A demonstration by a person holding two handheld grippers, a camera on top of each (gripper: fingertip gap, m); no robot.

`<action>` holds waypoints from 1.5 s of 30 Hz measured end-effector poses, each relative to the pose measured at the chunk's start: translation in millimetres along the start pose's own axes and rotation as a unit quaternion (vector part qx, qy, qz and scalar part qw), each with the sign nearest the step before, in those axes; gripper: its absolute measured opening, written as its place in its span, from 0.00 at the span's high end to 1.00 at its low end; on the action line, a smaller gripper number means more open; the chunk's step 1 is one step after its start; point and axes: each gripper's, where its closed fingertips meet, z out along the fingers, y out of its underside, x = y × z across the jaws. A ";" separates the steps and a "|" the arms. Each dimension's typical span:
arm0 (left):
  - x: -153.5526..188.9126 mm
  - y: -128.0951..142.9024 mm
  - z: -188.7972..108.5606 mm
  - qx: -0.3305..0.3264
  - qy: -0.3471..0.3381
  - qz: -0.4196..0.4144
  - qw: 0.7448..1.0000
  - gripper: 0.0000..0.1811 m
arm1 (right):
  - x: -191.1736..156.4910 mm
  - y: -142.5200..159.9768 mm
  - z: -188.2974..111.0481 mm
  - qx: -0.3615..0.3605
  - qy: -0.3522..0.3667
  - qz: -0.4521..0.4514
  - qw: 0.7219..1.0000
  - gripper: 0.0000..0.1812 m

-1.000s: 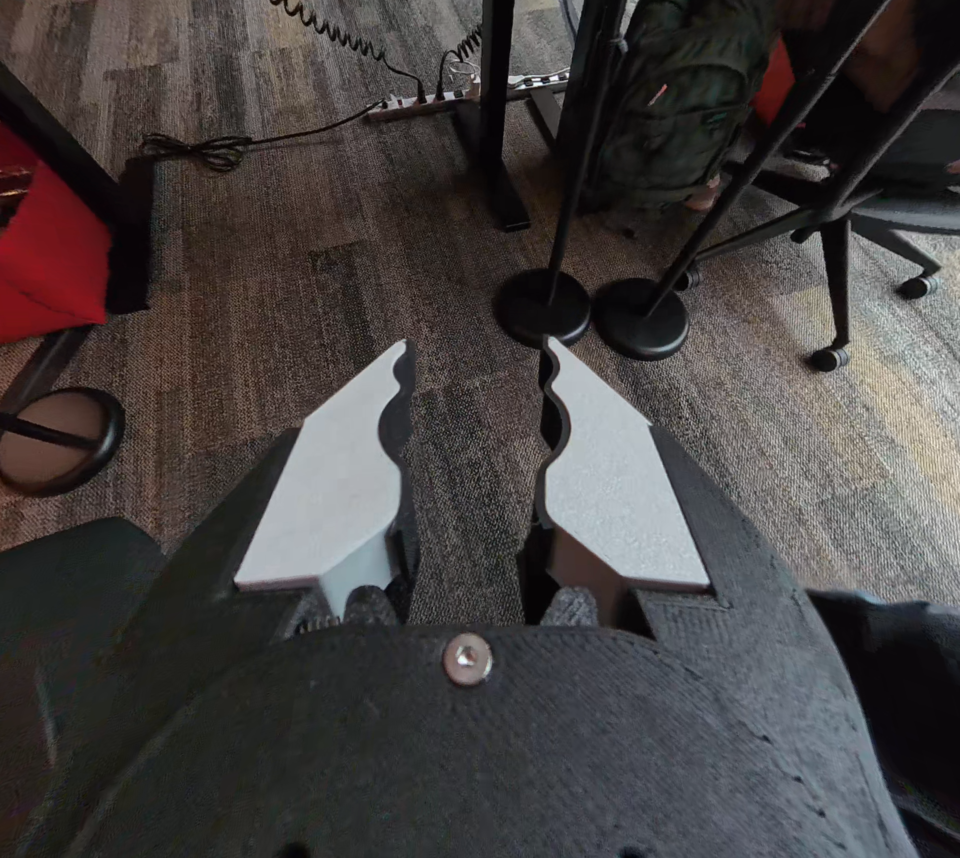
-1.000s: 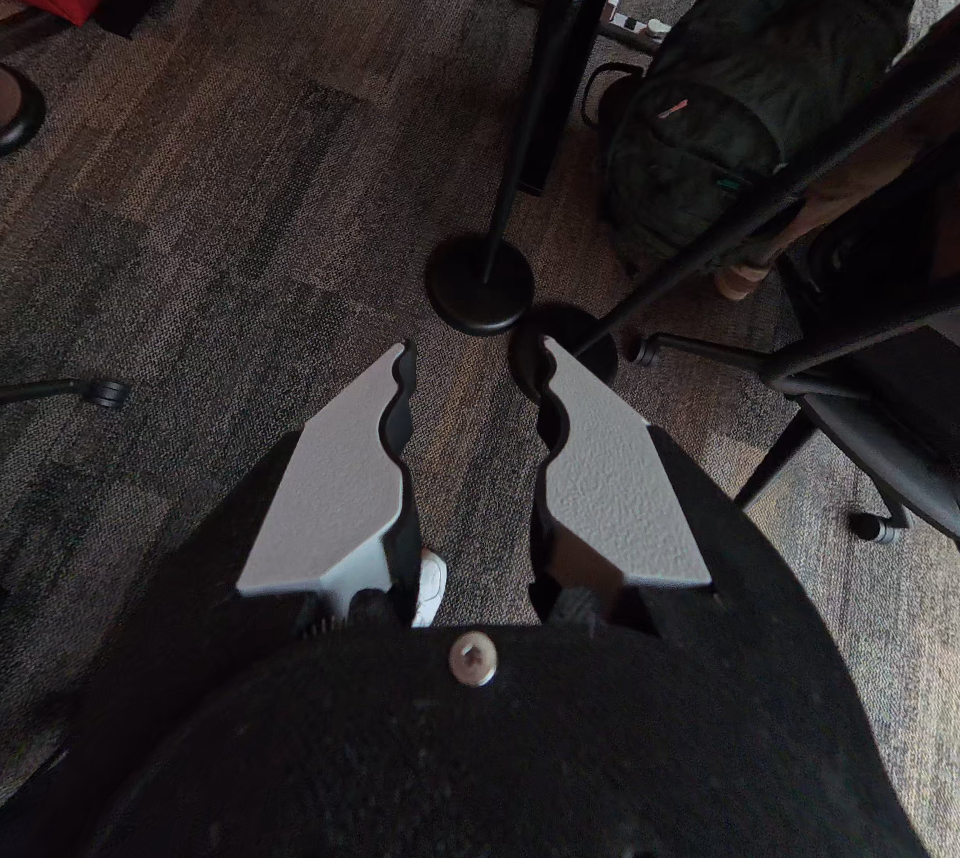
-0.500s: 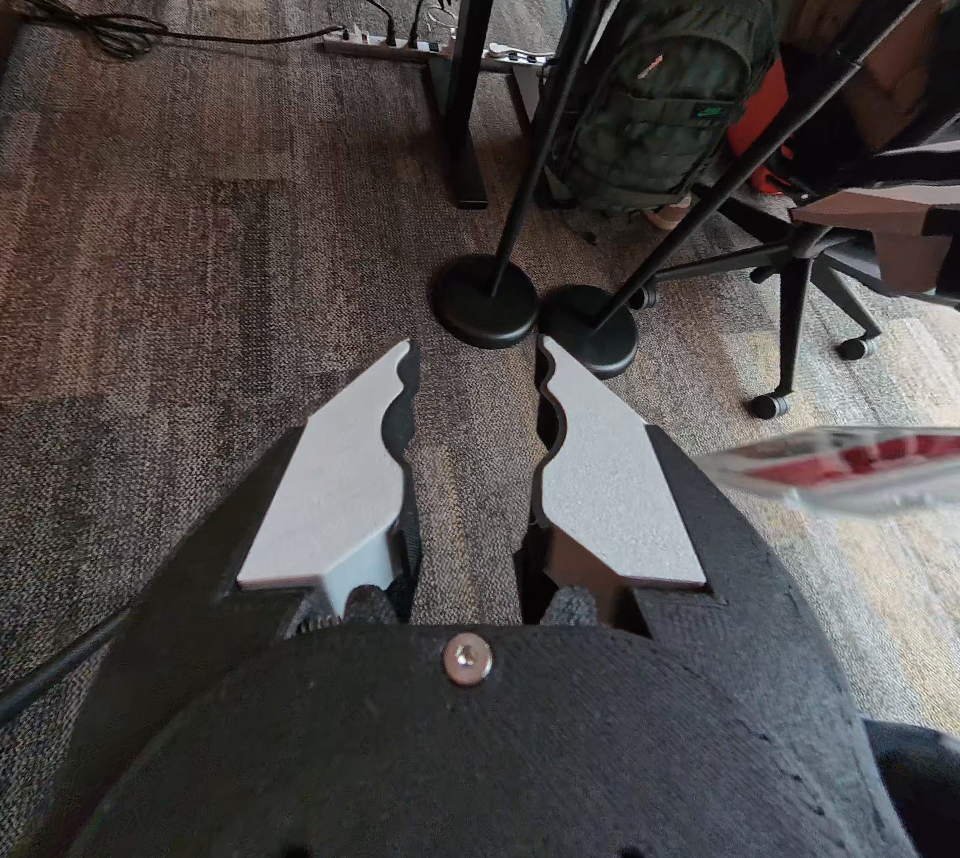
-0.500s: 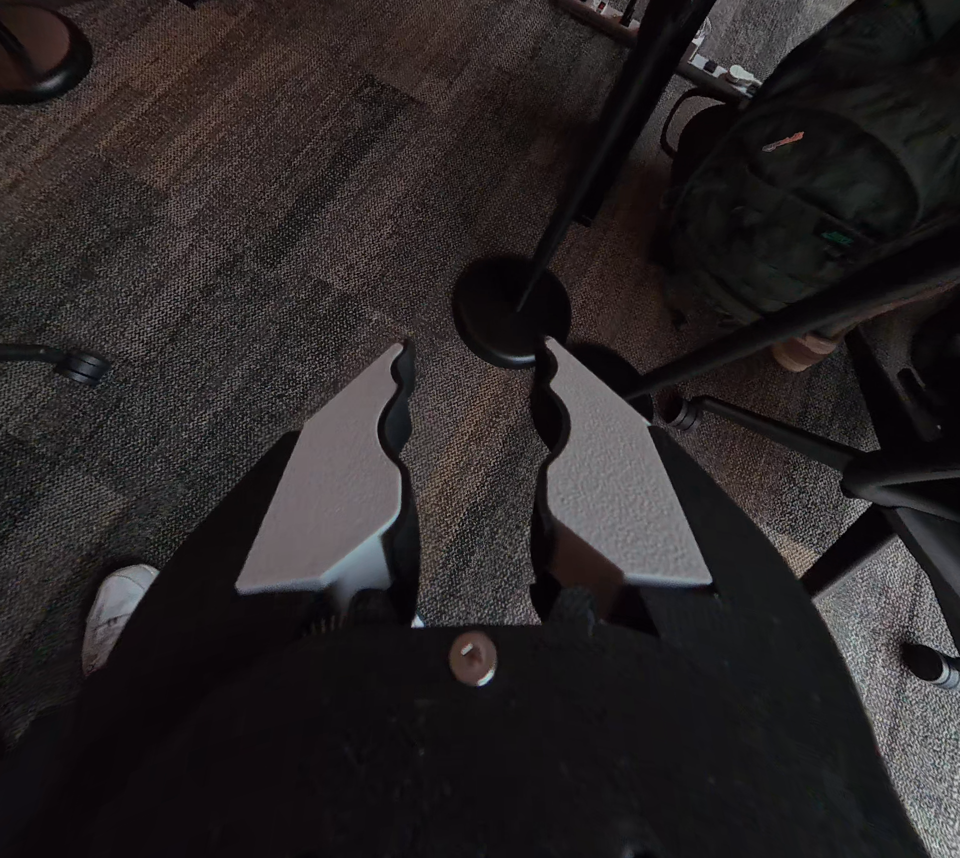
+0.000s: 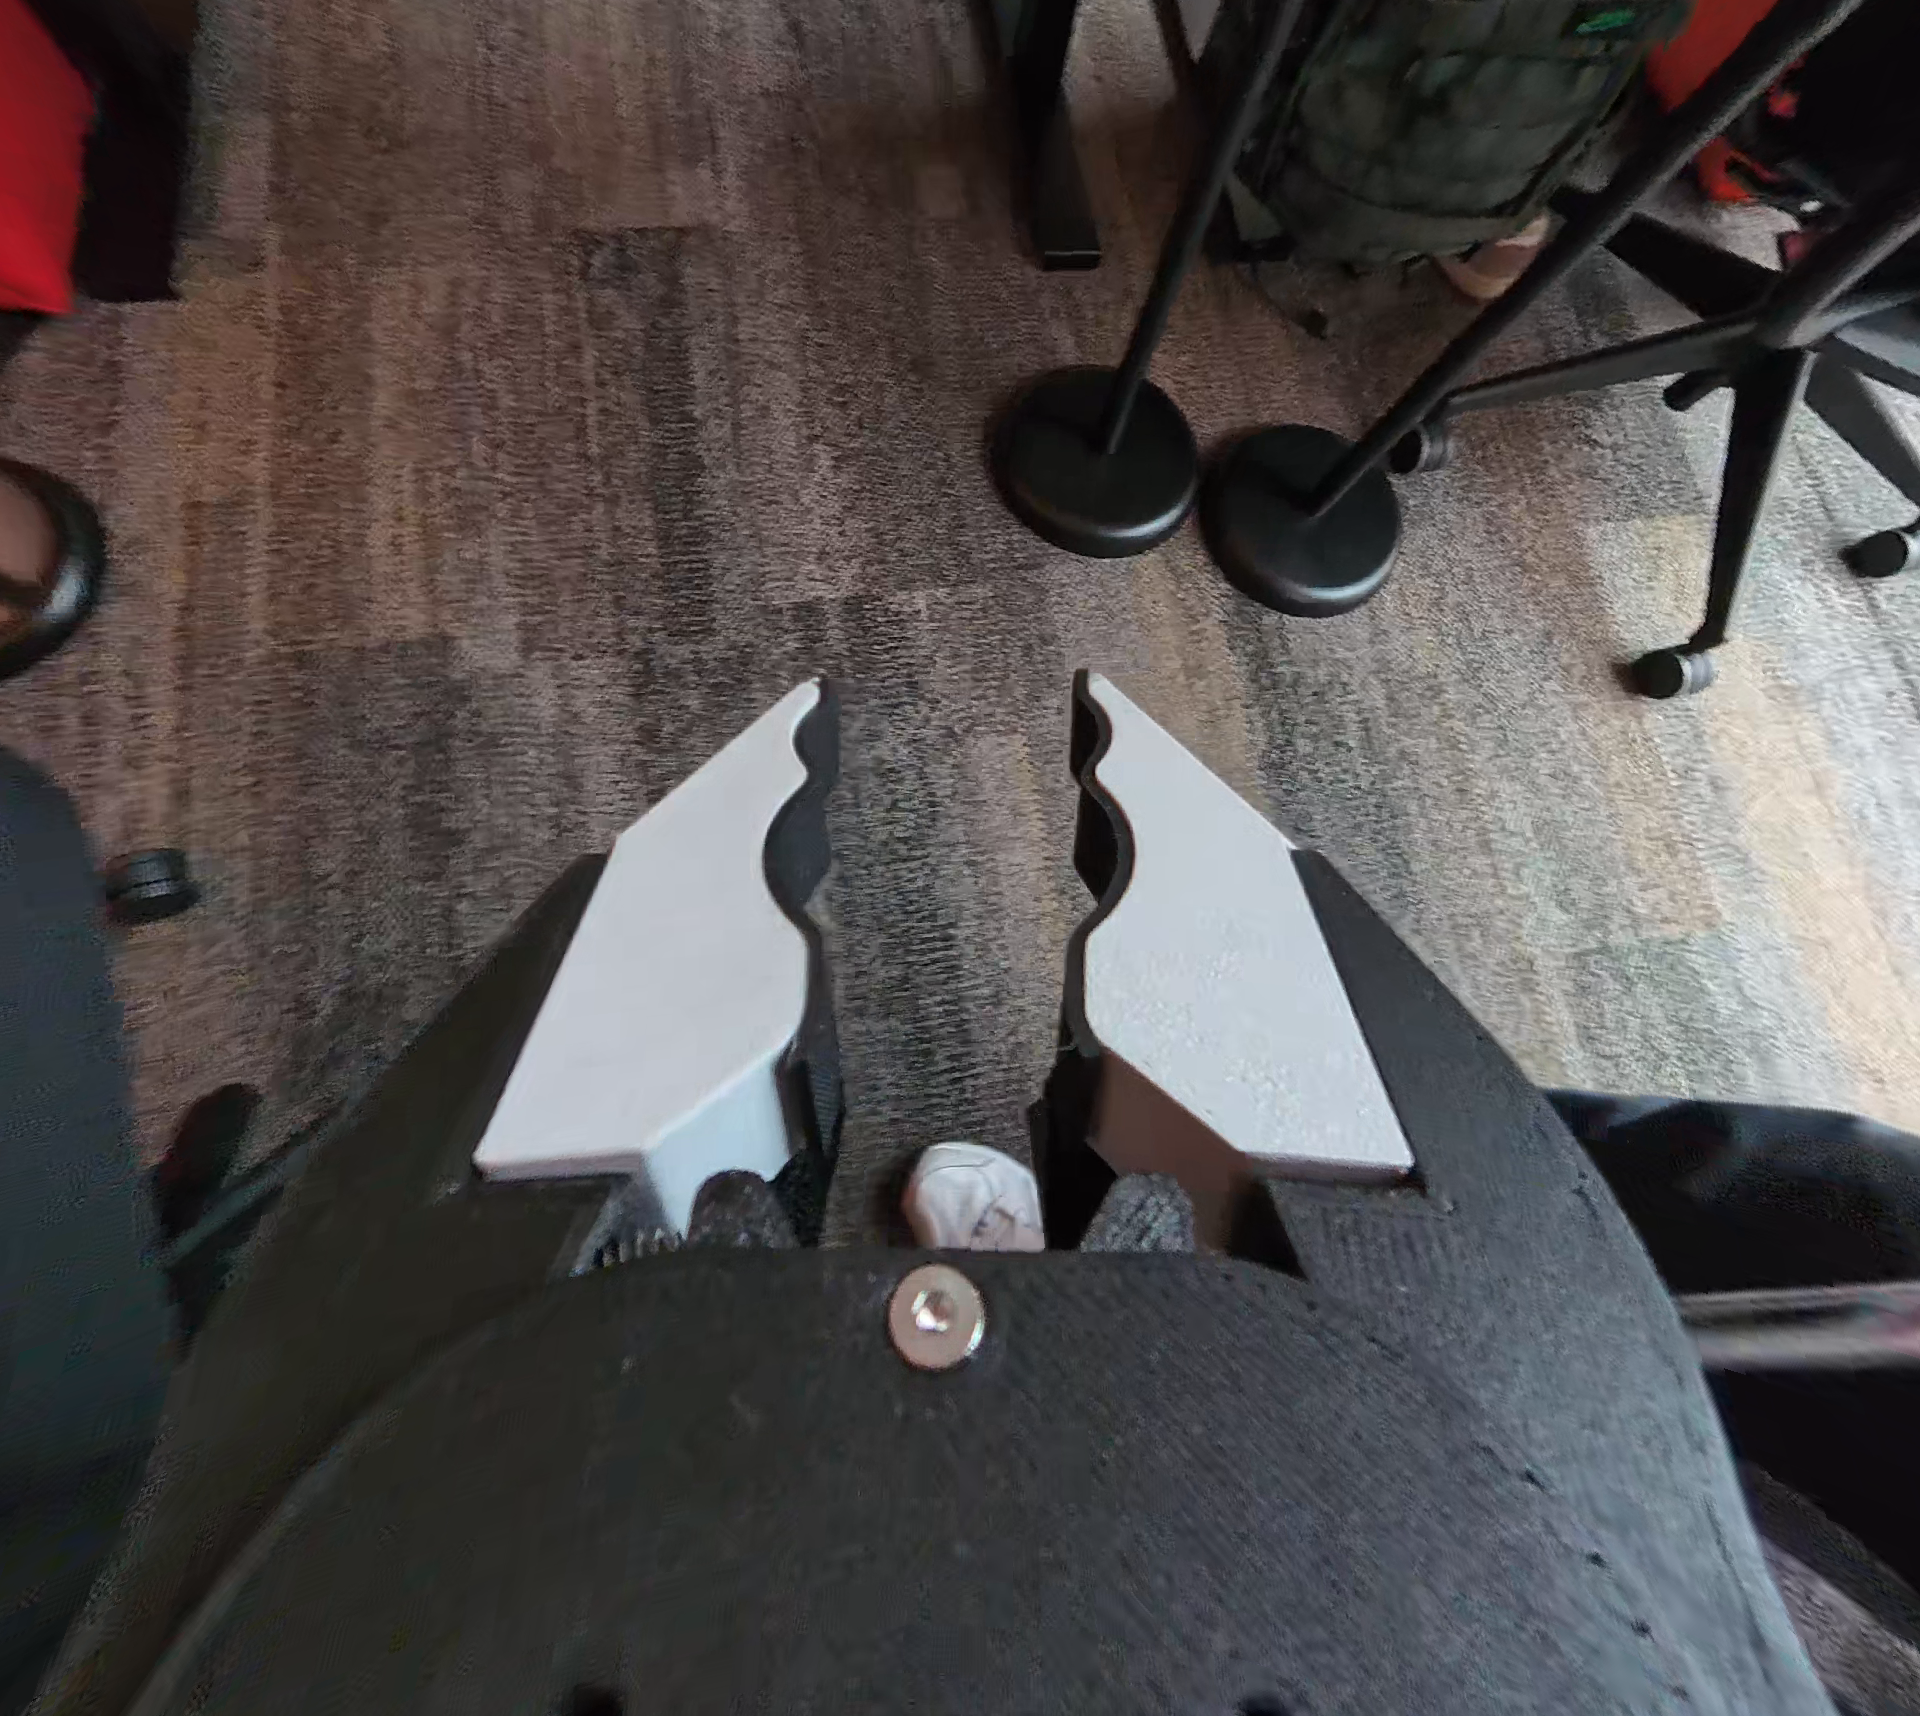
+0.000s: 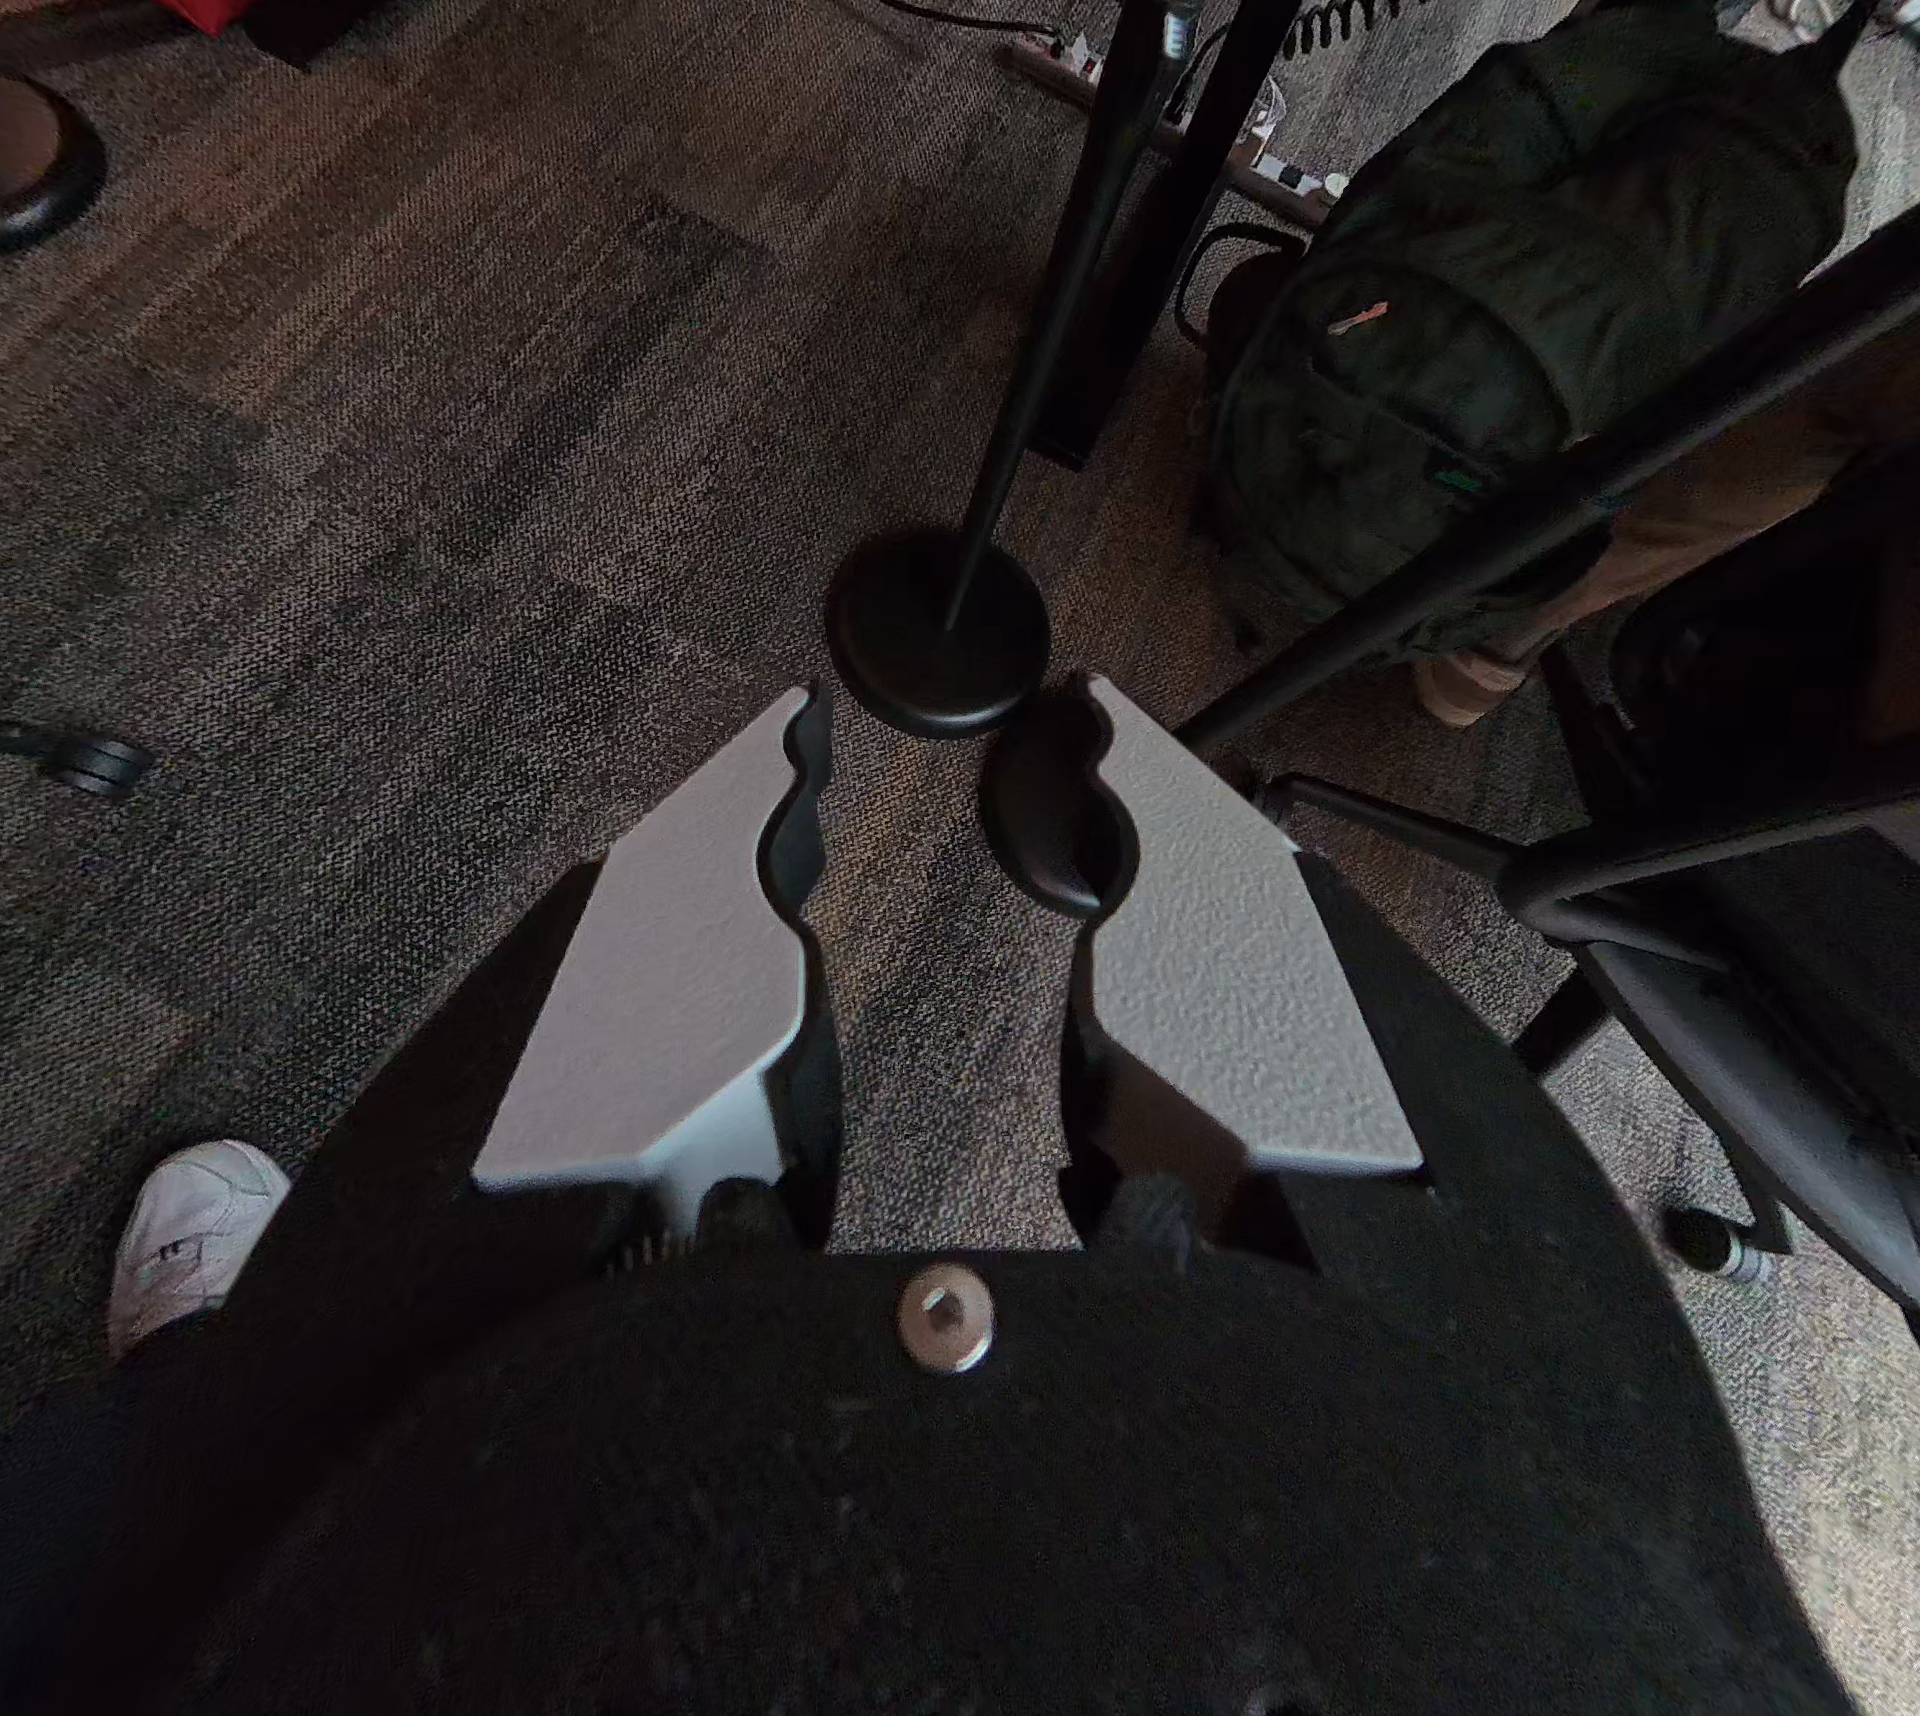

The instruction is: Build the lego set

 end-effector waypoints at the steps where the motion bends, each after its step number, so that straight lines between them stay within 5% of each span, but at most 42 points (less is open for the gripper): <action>1: -11.3 -4.7 -8.1 0.003 -0.009 0.005 1.000 0.76 | 1.2 -2.3 -5.0 0.001 0.001 -0.008 1.000 0.75; 7: -59.2 -27.3 -38.9 0.029 -0.052 0.028 0.998 0.76 | -5.2 -6.6 -29.0 0.001 -0.002 -0.049 0.999 0.75; 12: -66.9 -35.3 -36.2 0.051 -0.054 0.039 0.996 0.77 | -23.0 2.0 -43.4 -0.012 -0.010 -0.074 0.997 0.75; 25: -66.1 -39.8 14.4 0.076 -0.010 -0.002 0.997 0.76 | -39.5 31.6 -25.3 -0.041 0.016 -0.030 0.999 0.75; 33: -13.3 -56.1 93.4 0.107 0.003 -0.031 0.994 0.75 | -3.3 51.2 29.5 -0.011 0.045 0.019 0.999 0.75; 40: 70.6 -0.2 193.1 0.080 0.105 -0.003 0.991 0.73 | 38.8 119.8 114.8 0.000 0.099 0.116 0.988 0.74; 45: 71.5 64.3 235.5 0.049 0.154 0.003 0.987 0.72 | 54.2 171.4 159.1 0.008 0.149 0.144 0.978 0.74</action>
